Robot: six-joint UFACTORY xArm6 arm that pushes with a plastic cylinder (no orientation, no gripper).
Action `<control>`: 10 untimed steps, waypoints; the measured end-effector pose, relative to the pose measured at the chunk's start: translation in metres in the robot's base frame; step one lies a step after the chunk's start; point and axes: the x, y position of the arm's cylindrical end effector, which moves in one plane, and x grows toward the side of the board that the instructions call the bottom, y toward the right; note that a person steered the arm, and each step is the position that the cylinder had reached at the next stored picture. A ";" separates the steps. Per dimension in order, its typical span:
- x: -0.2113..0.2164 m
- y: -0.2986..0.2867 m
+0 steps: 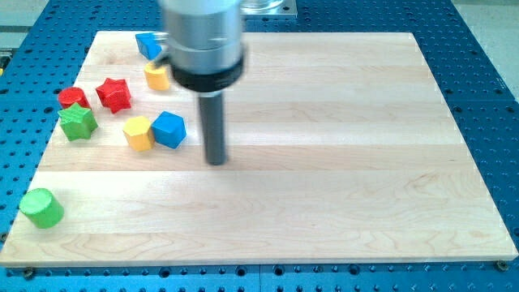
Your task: Move the blue cube to the top right of the red star
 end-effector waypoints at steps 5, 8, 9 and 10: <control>-0.073 -0.013; -0.114 -0.056; -0.146 -0.070; -0.172 -0.083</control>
